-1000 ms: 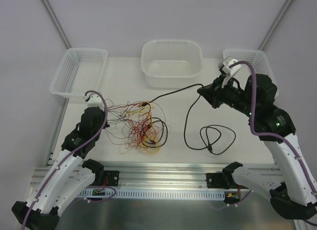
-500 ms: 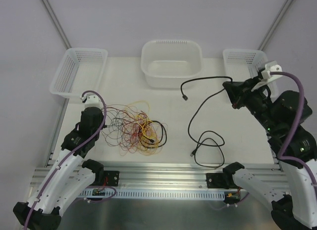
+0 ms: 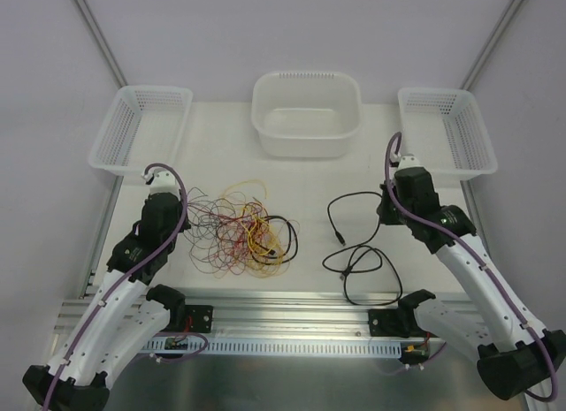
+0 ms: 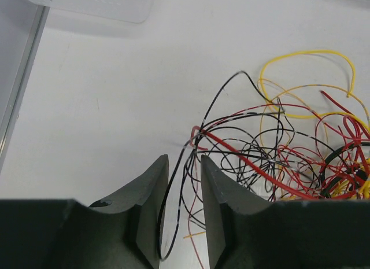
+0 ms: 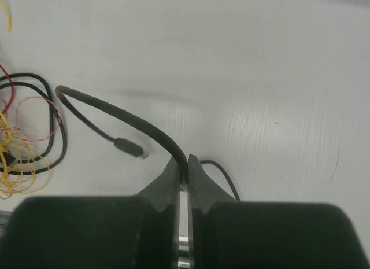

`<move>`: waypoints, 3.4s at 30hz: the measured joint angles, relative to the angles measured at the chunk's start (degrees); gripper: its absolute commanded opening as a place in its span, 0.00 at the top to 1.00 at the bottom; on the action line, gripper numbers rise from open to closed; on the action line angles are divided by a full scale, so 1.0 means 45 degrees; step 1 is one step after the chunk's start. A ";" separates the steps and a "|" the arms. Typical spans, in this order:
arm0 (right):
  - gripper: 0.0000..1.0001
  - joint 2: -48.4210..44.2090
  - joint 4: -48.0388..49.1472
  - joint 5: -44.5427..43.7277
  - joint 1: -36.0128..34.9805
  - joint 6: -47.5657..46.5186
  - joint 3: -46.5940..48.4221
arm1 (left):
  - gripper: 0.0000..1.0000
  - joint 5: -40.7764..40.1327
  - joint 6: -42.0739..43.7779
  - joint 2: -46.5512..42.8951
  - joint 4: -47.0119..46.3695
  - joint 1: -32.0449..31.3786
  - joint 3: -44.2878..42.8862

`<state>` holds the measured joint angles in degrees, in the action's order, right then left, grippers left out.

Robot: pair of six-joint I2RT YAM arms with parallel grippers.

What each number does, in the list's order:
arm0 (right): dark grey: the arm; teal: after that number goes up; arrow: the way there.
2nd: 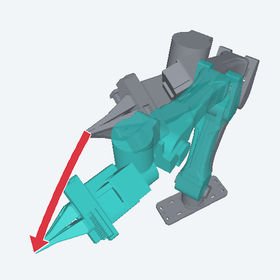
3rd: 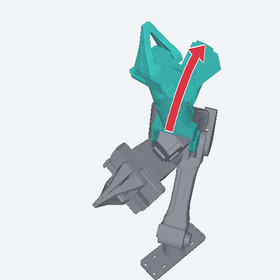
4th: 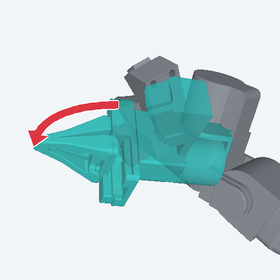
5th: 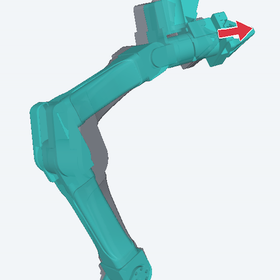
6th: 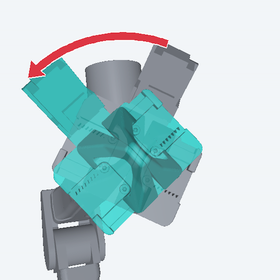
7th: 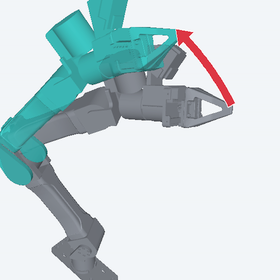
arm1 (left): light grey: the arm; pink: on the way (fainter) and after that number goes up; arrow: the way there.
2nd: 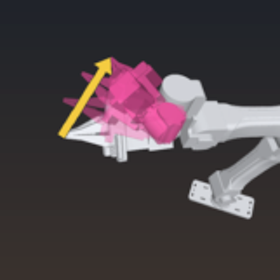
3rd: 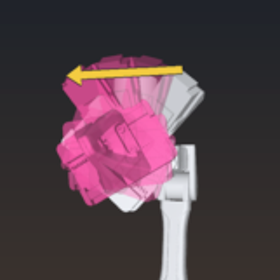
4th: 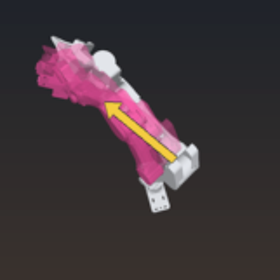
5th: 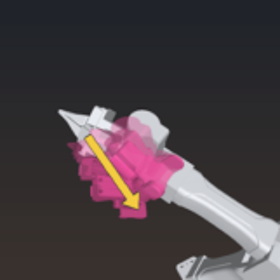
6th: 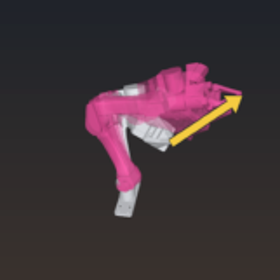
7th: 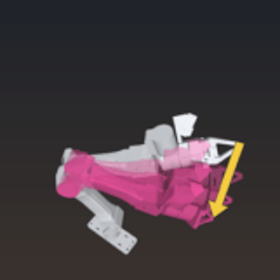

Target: Untangle the cables

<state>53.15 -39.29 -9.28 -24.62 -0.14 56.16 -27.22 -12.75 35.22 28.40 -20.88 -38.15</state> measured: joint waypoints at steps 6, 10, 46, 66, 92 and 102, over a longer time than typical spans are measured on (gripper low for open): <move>0.96 -0.0393 -0.0928 -0.0403 0.0083 0.1554 -0.2361 | 0.62 0.0078 -0.0024 -0.0141 -0.0005 0.0000 0.0000; 0.68 -0.0389 -0.1477 -0.0447 0.0175 0.2370 -0.3531 | 0.60 0.0272 -0.0029 -0.0180 0.0000 0.0000 0.0000; 0.30 0.2472 0.2249 0.1311 -0.0238 0.4221 -0.4833 | 0.59 0.0933 -0.0024 -0.0175 -0.0005 0.0000 0.0000; 0.82 0.5722 0.1608 -0.0189 -0.1695 0.4687 -0.3633 | 0.58 0.0942 -0.0024 -0.0165 -0.0005 0.0000 0.0000; 0.99 0.1404 0.0141 -0.1433 -0.0923 0.2764 0.2123 | 0.58 0.0952 -0.0024 -0.0160 -0.0005 0.0000 0.0000; 0.99 0.1919 -0.0301 -0.1054 0.0733 0.1860 0.6275 | 0.58 0.0971 -0.0024 -0.0155 -0.0005 0.0000 0.0000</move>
<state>61.78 -40.64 -14.02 -21.32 8.23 84.40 -22.85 -12.86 34.52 28.38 -20.88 -38.15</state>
